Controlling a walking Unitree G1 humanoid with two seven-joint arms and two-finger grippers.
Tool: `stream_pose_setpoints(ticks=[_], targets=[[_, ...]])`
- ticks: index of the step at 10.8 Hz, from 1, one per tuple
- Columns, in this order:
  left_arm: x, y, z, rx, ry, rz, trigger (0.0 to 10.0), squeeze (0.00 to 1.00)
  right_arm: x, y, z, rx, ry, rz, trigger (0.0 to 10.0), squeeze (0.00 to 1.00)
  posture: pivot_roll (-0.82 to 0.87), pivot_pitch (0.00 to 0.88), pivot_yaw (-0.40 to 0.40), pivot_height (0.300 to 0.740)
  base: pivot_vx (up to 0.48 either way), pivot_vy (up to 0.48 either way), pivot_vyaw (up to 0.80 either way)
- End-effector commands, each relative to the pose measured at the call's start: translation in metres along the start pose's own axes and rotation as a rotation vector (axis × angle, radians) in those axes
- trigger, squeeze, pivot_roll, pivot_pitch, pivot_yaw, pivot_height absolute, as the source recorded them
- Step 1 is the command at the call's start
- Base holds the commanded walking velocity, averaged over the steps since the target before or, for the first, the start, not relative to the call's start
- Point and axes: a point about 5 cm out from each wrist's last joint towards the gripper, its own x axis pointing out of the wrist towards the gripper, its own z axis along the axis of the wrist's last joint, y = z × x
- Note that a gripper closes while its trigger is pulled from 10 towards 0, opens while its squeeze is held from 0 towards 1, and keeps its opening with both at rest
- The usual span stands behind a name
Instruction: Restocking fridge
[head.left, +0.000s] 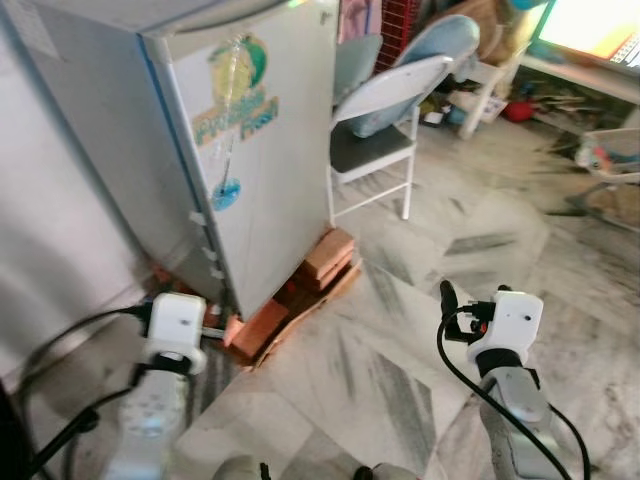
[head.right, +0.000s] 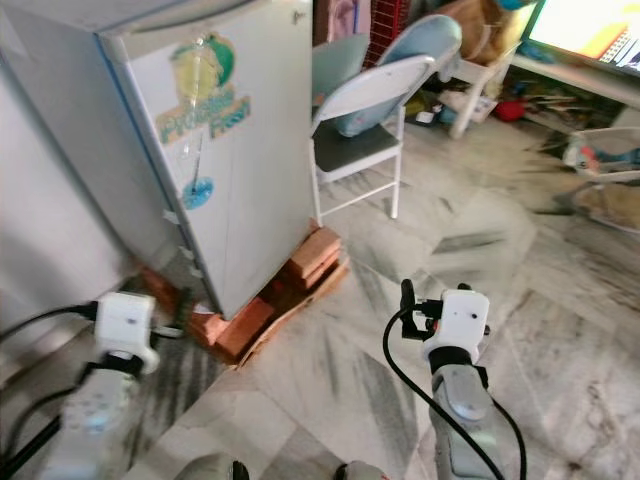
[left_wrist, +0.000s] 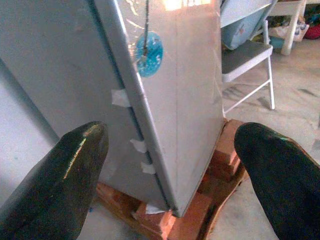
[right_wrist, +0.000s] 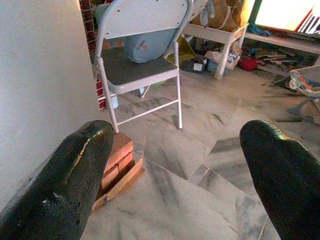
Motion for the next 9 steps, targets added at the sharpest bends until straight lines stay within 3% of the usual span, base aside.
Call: stream_pose_setpoints(ticks=[1, 4, 9], targets=[[0.0029, -0.0003, 0.0049, 0.007, -0.014, -0.003, 10.0, 0.00, 0.0025, -0.0014, 0.0055, -0.007, -0.019, 0.000, 10.0, 0.00, 0.14, 0.059, -0.020, 0.740, 0.000, 0.000, 0.00], [0.0034, -0.0004, 0.0048, 0.001, -0.010, 0.001, 10.0, 0.00, 0.0028, -0.0010, 0.0048, -0.012, -0.016, 0.009, 10.0, 0.00, 0.14, 0.056, -0.022, 0.740, 0.000, 0.244, 0.00], [0.0054, -0.0042, 0.0062, 0.004, -0.017, -0.003, 10.0, 0.00, 0.0046, 0.0003, 0.0052, -0.016, -0.019, 0.017, 10.0, 0.00, 0.14, 0.055, -0.023, 0.740, 0.000, 0.000, 0.00]])
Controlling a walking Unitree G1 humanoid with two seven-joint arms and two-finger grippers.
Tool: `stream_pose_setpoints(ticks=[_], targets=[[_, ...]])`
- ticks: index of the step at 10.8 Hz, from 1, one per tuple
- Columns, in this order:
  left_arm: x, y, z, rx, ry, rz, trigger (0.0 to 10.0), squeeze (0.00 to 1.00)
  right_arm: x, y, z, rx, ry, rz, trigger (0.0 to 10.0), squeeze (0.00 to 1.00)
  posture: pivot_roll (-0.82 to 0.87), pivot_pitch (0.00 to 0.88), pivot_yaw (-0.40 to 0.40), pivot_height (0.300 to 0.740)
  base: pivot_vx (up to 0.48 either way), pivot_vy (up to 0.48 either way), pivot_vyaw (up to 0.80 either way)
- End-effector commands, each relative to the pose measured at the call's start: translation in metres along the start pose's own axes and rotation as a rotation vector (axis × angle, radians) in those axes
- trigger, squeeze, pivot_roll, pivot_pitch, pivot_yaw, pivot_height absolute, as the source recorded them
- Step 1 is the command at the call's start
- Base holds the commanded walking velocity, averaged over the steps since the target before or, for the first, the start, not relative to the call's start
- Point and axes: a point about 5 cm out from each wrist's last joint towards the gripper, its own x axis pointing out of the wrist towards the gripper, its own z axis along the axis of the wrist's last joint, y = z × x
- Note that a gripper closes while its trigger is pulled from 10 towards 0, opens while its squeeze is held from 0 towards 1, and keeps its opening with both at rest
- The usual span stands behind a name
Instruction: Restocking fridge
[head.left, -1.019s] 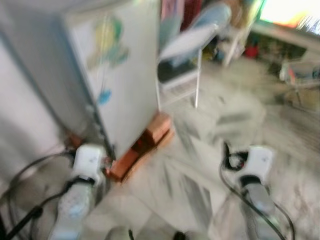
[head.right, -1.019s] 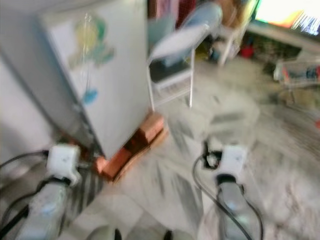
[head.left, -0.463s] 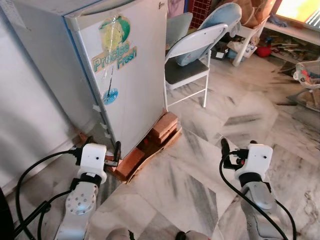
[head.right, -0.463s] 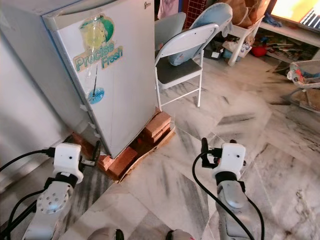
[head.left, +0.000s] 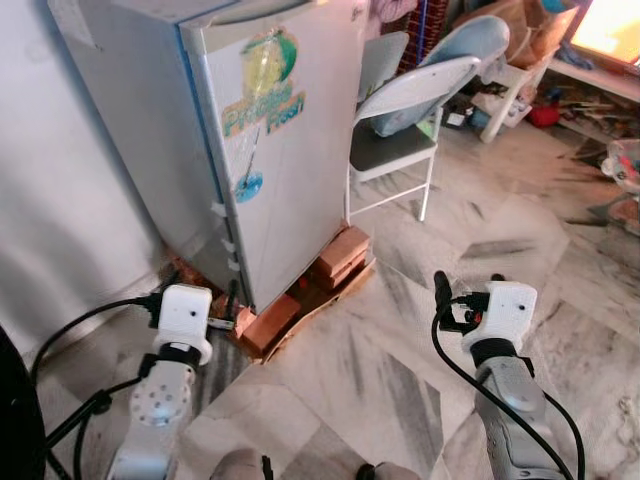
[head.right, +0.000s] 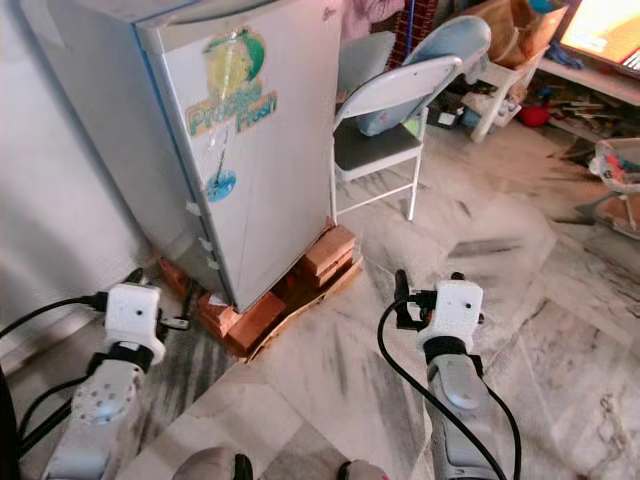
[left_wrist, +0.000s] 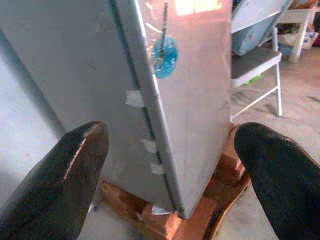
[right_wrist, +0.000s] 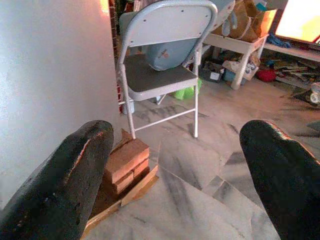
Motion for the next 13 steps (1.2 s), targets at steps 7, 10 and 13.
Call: stream_pose_setpoints(ticks=[7, 10, 13], targets=[[0.003, -0.004, 0.001, 0.009, -0.012, -0.021, 10.0, 0.00, -0.001, -0.001, 0.001, 0.009, -0.004, 0.004, 10.0, 0.00, 0.13, 0.068, -0.024, 0.740, 0.000, 0.397, 0.00], [0.003, -0.010, 0.005, 0.001, -0.046, -0.056, 10.0, 0.00, -0.001, -0.003, 0.001, 0.013, 0.006, -0.001, 10.0, 0.00, 0.13, 0.073, -0.023, 0.740, 0.000, 0.438, -0.27], [0.002, -0.012, 0.006, -0.004, -0.064, -0.074, 10.0, 0.00, -0.001, -0.002, 0.000, 0.008, 0.011, 0.003, 10.0, 0.00, 0.13, 0.074, -0.025, 0.740, 0.174, 0.409, -0.71]])
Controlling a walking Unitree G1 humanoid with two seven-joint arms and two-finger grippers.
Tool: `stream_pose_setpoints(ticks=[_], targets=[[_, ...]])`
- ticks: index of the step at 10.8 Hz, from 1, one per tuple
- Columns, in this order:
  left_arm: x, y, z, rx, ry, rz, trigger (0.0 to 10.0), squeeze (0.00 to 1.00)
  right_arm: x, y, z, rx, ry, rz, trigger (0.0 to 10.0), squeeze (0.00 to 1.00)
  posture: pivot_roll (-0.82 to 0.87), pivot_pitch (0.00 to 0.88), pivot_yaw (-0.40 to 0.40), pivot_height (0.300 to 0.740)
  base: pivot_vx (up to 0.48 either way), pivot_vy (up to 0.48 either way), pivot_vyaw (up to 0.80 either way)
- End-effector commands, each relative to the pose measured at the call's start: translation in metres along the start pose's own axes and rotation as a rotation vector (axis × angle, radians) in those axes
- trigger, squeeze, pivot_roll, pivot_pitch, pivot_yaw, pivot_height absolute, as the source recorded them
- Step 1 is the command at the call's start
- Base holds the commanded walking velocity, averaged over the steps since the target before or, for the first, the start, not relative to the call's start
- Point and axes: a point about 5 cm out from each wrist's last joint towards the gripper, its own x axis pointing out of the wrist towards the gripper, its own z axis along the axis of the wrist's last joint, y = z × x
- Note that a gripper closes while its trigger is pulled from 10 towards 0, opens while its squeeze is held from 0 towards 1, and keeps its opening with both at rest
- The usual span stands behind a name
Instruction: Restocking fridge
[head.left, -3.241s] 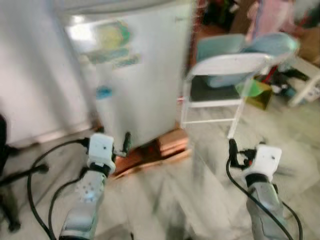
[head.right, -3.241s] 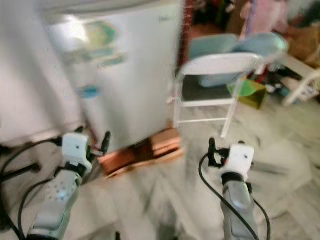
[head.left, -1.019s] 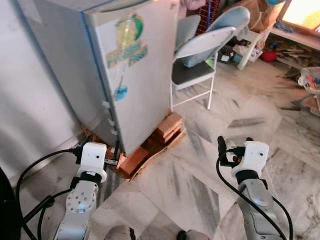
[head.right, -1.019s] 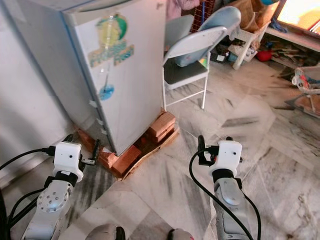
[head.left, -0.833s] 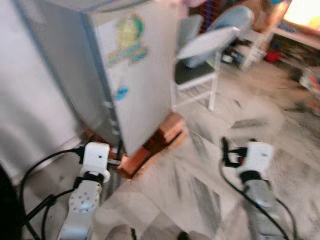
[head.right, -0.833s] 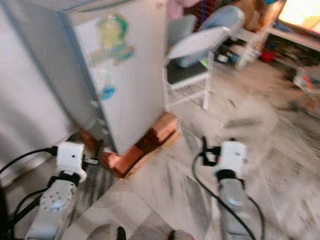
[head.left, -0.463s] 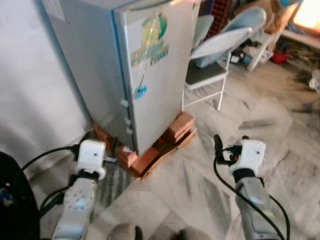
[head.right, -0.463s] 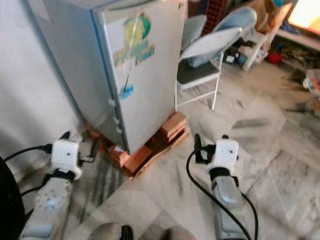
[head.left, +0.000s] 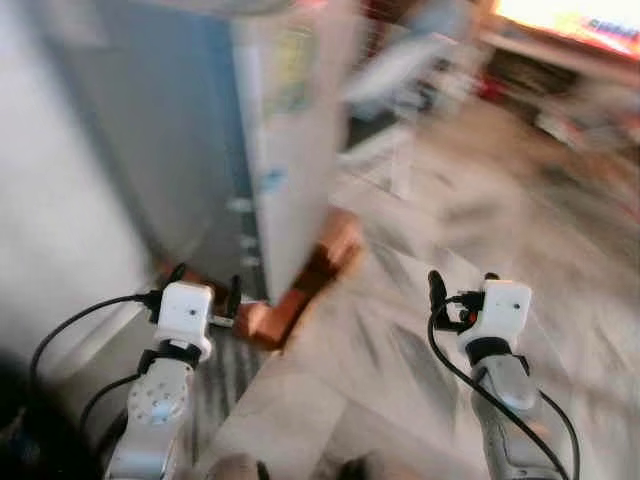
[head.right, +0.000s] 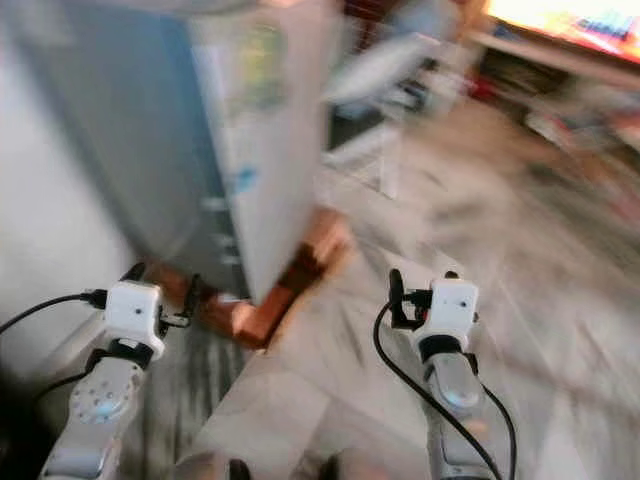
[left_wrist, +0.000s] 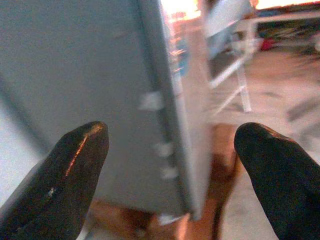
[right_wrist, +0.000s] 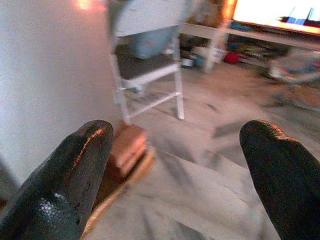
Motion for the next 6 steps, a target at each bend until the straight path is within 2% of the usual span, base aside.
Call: stream_pose_setpoints(ticks=[1, 4, 5, 6], targets=[[-0.0025, -0.0024, -0.0008, 0.003, 0.000, -0.019, 10.0, 0.00, 0.0025, 0.0009, 0.0041, 0.001, -0.014, 0.003, 10.0, 0.00, 0.13, 0.077, -0.027, 0.740, 0.304, 0.307, 0.00], [-0.0024, -0.0030, -0.0008, 0.004, -0.003, -0.017, 10.0, 0.00, 0.0036, 0.0009, 0.0045, -0.001, -0.012, 0.002, 10.0, 0.00, 0.13, 0.079, -0.029, 0.740, 0.299, 0.324, 0.00], [-0.0017, -0.0053, 0.0001, 0.009, -0.008, -0.020, 10.0, 0.00, 0.0042, 0.0012, 0.0047, -0.003, -0.012, 0.005, 10.0, 0.00, 0.13, 0.079, -0.029, 0.740, 0.289, 0.000, -0.80], [-0.0016, -0.0064, 0.0005, 0.010, -0.008, -0.023, 10.0, 0.00, 0.0047, 0.0017, 0.0044, -0.003, -0.010, 0.007, 10.0, 0.00, 0.13, 0.079, -0.030, 0.740, 0.000, 0.000, -0.80]])
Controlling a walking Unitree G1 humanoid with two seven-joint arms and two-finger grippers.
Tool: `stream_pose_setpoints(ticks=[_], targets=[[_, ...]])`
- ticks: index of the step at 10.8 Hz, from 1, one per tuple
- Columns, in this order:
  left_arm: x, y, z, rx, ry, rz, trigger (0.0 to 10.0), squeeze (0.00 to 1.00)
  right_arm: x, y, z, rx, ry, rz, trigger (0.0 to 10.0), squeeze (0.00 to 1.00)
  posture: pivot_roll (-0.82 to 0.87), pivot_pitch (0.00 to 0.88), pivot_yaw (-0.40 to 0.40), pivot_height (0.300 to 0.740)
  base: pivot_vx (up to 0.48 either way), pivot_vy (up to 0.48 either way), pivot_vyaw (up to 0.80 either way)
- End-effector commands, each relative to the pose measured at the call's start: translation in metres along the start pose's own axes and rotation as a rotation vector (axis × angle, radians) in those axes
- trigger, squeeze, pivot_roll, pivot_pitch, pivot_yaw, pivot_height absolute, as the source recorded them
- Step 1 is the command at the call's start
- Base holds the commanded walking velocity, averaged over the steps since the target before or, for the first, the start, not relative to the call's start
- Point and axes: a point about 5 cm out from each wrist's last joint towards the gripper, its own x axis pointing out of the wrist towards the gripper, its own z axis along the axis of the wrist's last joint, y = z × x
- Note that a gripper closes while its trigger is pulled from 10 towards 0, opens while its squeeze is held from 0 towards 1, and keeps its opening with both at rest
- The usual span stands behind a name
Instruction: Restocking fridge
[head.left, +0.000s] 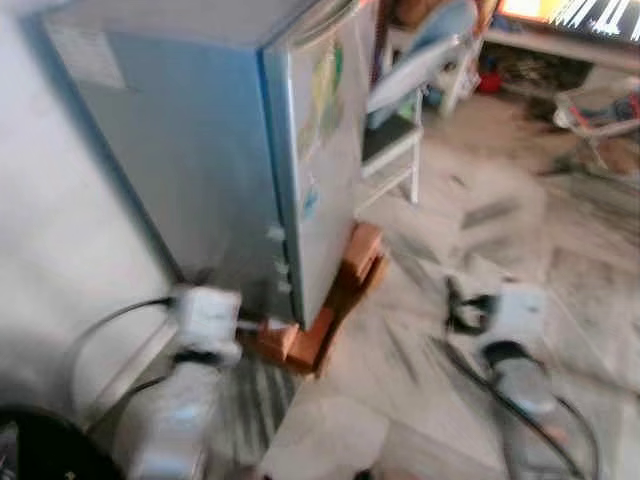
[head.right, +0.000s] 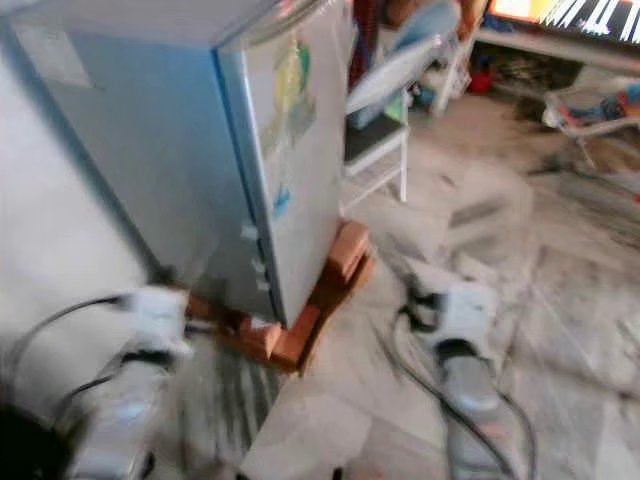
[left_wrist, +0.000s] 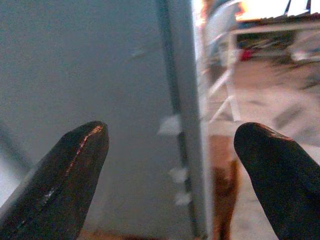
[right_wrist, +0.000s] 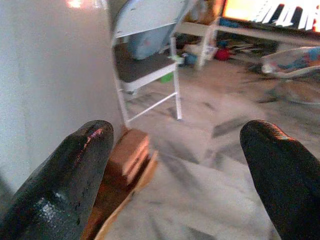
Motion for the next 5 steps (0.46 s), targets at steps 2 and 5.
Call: stream_pose_setpoints(ticks=[2, 5], targets=[[-0.0038, 0.0086, -0.0027, 0.023, 0.015, 0.005, 10.0, 0.00, 0.0028, 0.0102, 0.0028, 0.009, -0.010, 0.029, 10.0, 0.00, 0.13, 0.079, -0.030, 0.740, 0.000, 0.000, -0.80], [-0.0025, 0.0033, 0.0000, 0.007, 0.004, -0.032, 10.0, 0.00, 0.0044, 0.0113, 0.0036, 0.004, -0.010, 0.037, 10.0, 0.00, 0.14, 0.085, -0.036, 0.740, 0.000, 0.000, -0.80]])
